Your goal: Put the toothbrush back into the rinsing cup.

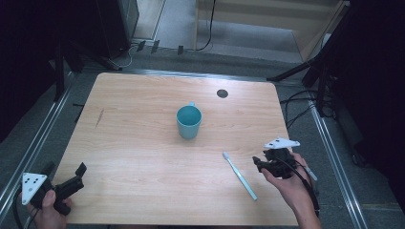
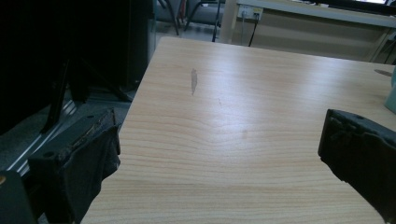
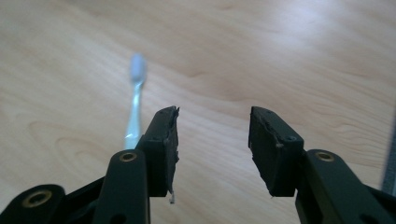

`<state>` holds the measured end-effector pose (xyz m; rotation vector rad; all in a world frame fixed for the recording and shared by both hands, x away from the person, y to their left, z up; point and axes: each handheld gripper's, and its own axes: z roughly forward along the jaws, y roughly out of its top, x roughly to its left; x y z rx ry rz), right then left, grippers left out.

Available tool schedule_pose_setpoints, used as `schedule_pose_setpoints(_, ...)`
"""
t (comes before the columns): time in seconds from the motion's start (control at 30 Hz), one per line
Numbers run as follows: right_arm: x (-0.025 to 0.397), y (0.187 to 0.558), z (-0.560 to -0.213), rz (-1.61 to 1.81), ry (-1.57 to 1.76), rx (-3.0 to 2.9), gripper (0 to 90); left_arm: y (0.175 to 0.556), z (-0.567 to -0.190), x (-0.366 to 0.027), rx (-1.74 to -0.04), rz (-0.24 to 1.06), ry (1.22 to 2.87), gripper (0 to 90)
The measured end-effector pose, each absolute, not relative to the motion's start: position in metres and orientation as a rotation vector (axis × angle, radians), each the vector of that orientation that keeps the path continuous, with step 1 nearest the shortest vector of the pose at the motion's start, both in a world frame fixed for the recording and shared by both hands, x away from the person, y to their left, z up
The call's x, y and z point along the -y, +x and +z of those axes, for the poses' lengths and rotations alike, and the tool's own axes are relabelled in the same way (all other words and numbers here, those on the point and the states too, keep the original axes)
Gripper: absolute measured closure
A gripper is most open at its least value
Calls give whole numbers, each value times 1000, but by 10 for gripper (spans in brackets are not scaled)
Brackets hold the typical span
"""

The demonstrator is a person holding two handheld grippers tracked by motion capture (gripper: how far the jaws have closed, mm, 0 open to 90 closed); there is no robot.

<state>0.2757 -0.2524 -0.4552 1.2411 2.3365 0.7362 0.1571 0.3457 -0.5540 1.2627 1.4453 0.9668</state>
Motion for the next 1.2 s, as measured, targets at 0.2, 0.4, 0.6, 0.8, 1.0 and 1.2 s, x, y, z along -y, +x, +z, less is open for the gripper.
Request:
schedule_pose_setpoints(0.2,220,284,-463,555,1197,-2508,516,157,-554,-346,-1446,961,1261,0)
schedule_pose_setpoints(0.4,205,289,-472,458,1220,-2593,556,157,-554,-346,-1448,959,1262,0)
schedule_pose_setpoints(0.6,194,293,-482,338,1299,-2652,615,157,-554,-346,-1451,957,1261,0)
schedule_pose_setpoints(0.8,188,297,-494,258,1312,-2701,649,157,-554,-347,-1450,956,1263,0)
schedule_pose_setpoints(1.0,185,301,-503,221,1328,-2729,698,158,-554,-346,-1448,957,1263,0)
schedule_pose_setpoints(1.2,185,304,-506,214,1352,-2734,791,157,-554,-347,-1450,954,1265,0)
